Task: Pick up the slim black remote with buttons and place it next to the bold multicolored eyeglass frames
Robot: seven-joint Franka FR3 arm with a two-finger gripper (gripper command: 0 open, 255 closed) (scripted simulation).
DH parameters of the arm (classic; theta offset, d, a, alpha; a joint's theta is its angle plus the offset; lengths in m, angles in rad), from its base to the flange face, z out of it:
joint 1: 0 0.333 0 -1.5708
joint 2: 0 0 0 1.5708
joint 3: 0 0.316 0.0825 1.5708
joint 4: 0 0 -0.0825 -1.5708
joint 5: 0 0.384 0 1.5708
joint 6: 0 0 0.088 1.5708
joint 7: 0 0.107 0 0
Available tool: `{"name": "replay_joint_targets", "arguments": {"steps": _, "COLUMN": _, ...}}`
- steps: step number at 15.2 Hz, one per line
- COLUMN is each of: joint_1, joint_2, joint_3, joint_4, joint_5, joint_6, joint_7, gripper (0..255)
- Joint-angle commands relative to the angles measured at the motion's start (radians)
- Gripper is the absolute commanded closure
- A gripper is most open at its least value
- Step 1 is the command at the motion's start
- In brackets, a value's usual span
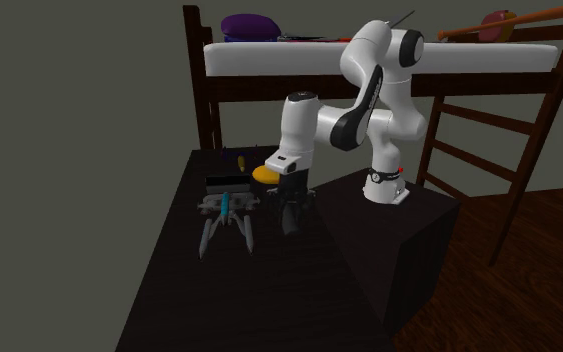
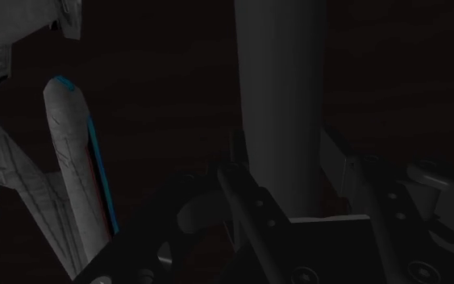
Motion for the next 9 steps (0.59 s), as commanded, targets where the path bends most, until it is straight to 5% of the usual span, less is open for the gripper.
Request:
{"name": "replay_joint_targets", "arguments": {"steps": 1, "joint_1": 0.001, "joint_2": -0.016, "joint_3": -0.001, "joint_4": 0.004, "joint_5": -0.001, "joint_6": -0.021, "joint_7": 0.0, "gripper": 255}}
{"name": "replay_joint_targets", "arguments": {"steps": 9, "joint_1": 0.002, "joint_2": -0.069, "joint_3": -0.002, "joint_4": 0.046, "joint_5": -0.005, "joint_6": -0.115, "joint_7": -0.001, "gripper": 255}}
